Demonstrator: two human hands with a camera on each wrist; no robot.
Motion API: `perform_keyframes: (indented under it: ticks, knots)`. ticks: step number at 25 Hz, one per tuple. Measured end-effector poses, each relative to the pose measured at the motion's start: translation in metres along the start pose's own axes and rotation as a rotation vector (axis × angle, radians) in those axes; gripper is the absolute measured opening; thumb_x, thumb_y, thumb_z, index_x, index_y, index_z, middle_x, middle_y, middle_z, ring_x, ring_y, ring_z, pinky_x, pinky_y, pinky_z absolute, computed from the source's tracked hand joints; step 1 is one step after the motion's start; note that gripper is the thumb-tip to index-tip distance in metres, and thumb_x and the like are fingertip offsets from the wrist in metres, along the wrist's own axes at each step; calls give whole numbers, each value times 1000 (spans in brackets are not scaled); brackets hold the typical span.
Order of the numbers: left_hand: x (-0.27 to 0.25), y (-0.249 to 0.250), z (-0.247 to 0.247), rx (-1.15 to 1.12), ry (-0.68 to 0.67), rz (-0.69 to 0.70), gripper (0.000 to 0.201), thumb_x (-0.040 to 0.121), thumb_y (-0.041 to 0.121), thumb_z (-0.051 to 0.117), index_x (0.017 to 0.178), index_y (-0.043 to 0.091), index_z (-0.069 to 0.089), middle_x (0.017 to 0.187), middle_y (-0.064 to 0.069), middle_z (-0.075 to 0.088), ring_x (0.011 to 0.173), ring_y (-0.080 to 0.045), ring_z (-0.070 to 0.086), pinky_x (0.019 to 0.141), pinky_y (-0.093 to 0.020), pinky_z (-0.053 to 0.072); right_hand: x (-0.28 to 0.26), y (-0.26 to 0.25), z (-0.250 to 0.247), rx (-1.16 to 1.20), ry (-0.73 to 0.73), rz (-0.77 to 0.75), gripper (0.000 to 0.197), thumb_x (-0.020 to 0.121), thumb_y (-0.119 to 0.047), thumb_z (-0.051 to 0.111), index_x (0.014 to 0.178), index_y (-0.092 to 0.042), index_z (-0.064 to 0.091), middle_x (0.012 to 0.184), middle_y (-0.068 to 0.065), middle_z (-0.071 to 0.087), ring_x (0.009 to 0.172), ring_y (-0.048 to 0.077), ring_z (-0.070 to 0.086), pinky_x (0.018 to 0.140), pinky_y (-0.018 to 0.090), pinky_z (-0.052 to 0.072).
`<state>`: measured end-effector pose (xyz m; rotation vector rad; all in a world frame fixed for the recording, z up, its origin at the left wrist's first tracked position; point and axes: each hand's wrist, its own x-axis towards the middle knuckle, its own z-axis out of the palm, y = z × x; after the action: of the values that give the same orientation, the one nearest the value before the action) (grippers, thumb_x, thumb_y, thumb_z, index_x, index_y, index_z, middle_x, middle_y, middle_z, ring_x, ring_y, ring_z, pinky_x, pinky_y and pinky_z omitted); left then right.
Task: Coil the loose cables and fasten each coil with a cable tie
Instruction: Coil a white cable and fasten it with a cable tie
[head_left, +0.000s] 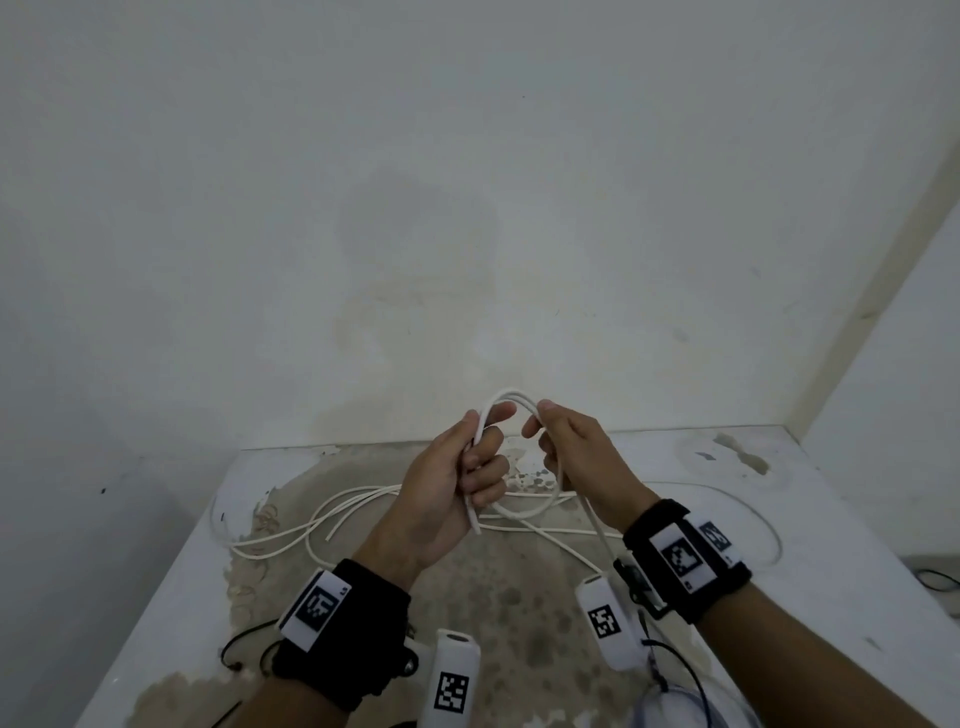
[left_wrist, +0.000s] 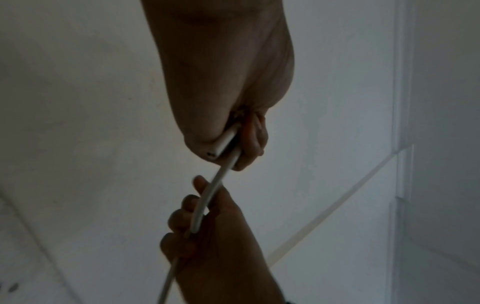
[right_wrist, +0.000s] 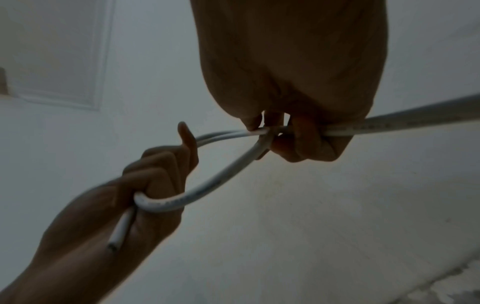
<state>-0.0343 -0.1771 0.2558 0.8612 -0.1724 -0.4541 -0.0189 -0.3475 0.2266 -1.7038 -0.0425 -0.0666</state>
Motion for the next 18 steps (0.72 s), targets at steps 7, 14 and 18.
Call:
perform_keyframes:
  ticks: [7, 14, 18]
  knots:
    - [4, 2, -3, 44, 101, 227, 43, 105, 34, 27, 128, 9, 54, 56, 5, 28, 38, -3, 21, 38, -20, 14, -12, 21, 9, -441, -94, -65, 43, 108, -35, 35, 101, -12, 70, 75, 2, 68, 59, 12, 57, 64, 30, 47]
    - [22, 63, -53, 62, 411, 442, 38, 107, 31, 26, 113, 14, 59, 54, 10, 31, 38, -2, 21, 34, -15, 17, -69, 34, -21, -1024, -561, -12, 35, 109, -40, 27, 113, -18, 54, 90, 0, 48, 82, 26, 49, 76, 34, 39]
    - [25, 57, -57, 113, 400, 395, 38, 108, 27, 24, 115, 11, 58, 51, 9, 37, 43, -6, 44, 42, -18, 41, -92, -33, -23, -1186, -653, -282, 35, 107, -44, 31, 132, -29, 51, 96, -8, 39, 82, 23, 53, 74, 36, 42]
